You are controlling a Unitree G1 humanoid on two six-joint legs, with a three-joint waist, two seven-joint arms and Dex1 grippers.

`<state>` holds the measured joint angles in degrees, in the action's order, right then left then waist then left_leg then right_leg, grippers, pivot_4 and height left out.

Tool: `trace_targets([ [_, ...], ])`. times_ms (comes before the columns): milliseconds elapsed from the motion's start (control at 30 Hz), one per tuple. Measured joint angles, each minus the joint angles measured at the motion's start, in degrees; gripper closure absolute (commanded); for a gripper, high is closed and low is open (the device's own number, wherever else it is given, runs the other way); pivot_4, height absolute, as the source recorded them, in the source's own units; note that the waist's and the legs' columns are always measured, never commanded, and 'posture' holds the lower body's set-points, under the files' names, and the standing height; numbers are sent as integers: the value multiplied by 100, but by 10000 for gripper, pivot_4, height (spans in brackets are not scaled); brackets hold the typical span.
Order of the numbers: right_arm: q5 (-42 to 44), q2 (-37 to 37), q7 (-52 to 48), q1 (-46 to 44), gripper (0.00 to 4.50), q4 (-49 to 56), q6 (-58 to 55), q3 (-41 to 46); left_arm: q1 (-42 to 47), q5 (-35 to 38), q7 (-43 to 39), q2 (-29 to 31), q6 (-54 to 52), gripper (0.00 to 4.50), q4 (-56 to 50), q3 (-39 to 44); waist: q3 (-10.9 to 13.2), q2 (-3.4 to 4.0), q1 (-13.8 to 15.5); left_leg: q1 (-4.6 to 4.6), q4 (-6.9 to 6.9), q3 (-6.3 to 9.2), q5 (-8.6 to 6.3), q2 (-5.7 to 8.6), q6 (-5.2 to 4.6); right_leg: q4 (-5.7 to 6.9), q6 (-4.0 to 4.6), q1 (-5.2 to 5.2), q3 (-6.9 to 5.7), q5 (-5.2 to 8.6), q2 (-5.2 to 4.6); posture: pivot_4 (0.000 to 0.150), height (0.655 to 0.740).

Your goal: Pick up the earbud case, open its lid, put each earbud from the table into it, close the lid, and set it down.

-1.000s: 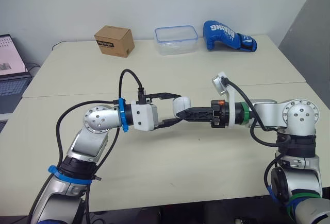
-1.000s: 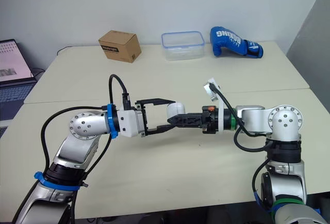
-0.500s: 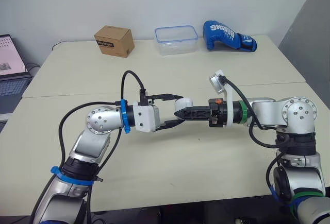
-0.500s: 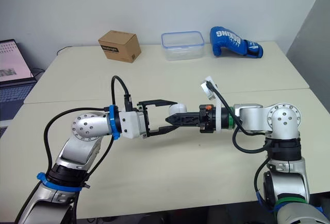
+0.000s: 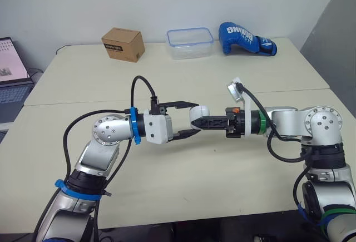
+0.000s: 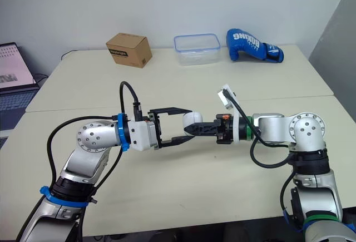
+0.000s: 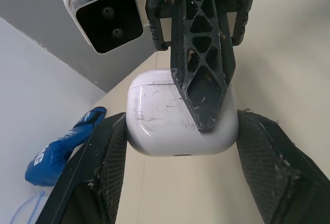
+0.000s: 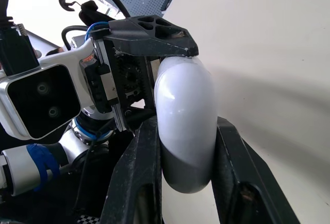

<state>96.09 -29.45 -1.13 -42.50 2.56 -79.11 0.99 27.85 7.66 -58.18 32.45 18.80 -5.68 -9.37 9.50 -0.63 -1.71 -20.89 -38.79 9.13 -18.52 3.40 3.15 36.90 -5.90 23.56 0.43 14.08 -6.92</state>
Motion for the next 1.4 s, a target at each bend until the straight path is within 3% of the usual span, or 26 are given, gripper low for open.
trace_targets([
  [133, 99, -65, 15, 12, 36807, 0, 83, -70, 1, 17, -8, 0, -9, 17299, -2, 0, 0, 0, 0, 0, 0, 0, 0, 0, 0, -1, 0, 0, 0, 0, 0, 1500, 7307],
  [300, 315, -103, 6, 17, 36807, 38, 135, -192, -2, 179, -48, 6, -468, 1346, -51, 0, 0, 0, -2, 0, 0, 1, 0, 0, -1, 0, 0, 0, 0, 0, 1, 1500, 7307],
  [333, 331, -103, 7, 17, 36807, 50, 148, -232, -9, 209, -64, 21, -520, 355, -59, 0, 0, 0, -2, 0, 0, 0, 0, 0, -1, 0, 0, 0, 0, 0, 0, 1500, 7307],
  [433, 352, -119, 8, 18, 36807, 56, 233, -244, -129, 437, -254, 303, -894, 355, -245, 12, 0, 0, -12, 0, 1, -1, 0, 0, -1, 0, 0, 1, 1, 0, 0, 1500, 7307],
  [600, -103, -326, -261, 6, 36807, 140, 218, -302, -620, 1426, -818, 1456, -2930, 355, -836, 206, 10, 13, -30, -1, 4, 0, -12, -4, -21, 5, -2, 7, 3, 1, 7, 1500, 7307],
  [700, -1050, -759, -998, -180, 36807, 511, 167, -693, -661, 2083, -991, 1898, -4235, 355, -903, 449, 21, 28, -25, -1, 3, 0, -13, -2, -23, 5, -4, 7, 3, 3, 7, 1500, 7307],
  [833, -2842, -1578, -2641, -652, 36807, 1369, 566, -1959, -144, 2531, -1171, 2013, -5430, 355, -493, 483, 24, 30, -24, -1, 3, 6, -12, -8, -22, 5, -13, 6, -5, 9, 14, 1500, 7307],
  [1067, -5434, -1858, -4412, -1260, 36807, 1731, 1563, -3997, 753, 2237, -1765, 1977, -5812, 355, -144, -214, 26, 28, -67, -10, 2, -1, 1, -6, 2, 6, -13, 20, 1, 9, 11, 1500, 7307],
  [1167, -5946, -1681, -4720, -1441, 36807, 1728, 1628, -4227, 928, 2104, -1939, 1899, -5811, 5722, -25, -401, 26, 28, -68, -13, 2, 0, 1, -7, 2, 7, -13, 24, 2, 9, 12, 1500, 7307],
  [1267, -6415, -1467, -4874, -1621, 36807, 1714, 1620, -4441, 1059, 1942, -2032, 1788, -5751, 14682, 46, -536, 26, 28, -68, -16, 2, 1, 1, -5, 3, 7, -13, 26, 2, 8, 10, 1500, 7307],
  [1400, -6681, -1165, -5012, -1734, 36807, 1564, 1454, -4469, 1079, 1682, -2047, 1701, -5686, 14682, 71, -729, 26, 28, -67, -17, 2, 0, 1, -5, 3, 8, -12, 28, 3, 8, 10, 1500, 7307],
])
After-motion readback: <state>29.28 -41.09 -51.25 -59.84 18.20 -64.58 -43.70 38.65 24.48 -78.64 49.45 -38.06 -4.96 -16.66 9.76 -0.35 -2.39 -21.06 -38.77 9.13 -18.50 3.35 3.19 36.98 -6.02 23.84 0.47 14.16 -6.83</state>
